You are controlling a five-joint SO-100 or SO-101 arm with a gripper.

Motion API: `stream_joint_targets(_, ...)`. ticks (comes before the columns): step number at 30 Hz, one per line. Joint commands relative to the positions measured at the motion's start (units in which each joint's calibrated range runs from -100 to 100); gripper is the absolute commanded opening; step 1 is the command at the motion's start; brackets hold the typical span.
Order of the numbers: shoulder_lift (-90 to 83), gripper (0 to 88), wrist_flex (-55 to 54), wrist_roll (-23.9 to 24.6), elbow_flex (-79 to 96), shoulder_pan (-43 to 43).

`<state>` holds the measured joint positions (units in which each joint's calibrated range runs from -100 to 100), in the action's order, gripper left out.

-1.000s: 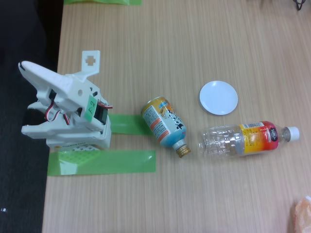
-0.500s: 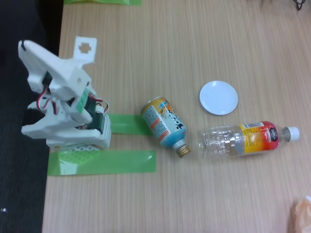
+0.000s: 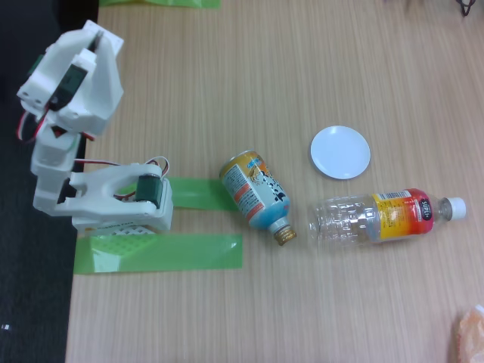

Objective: Pick up the plastic bottle and stand it up on the white place

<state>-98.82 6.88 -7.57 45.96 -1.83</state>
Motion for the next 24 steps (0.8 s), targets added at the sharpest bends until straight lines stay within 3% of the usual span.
stream_joint_targets(1, 4.4, 1.7, 5.3, 0.1, -6.3, 0.1)
stream_joint_targets(14, 41.7, 1.7, 3.1, -0.3, -44.7, 0.1)
stream_joint_targets(20, 61.1, 1.6, -5.4, 0.0, -61.6, 0.1)
stream_joint_targets(24, 72.0, 1.6, -5.6, 0.1, -70.3, 0.2)
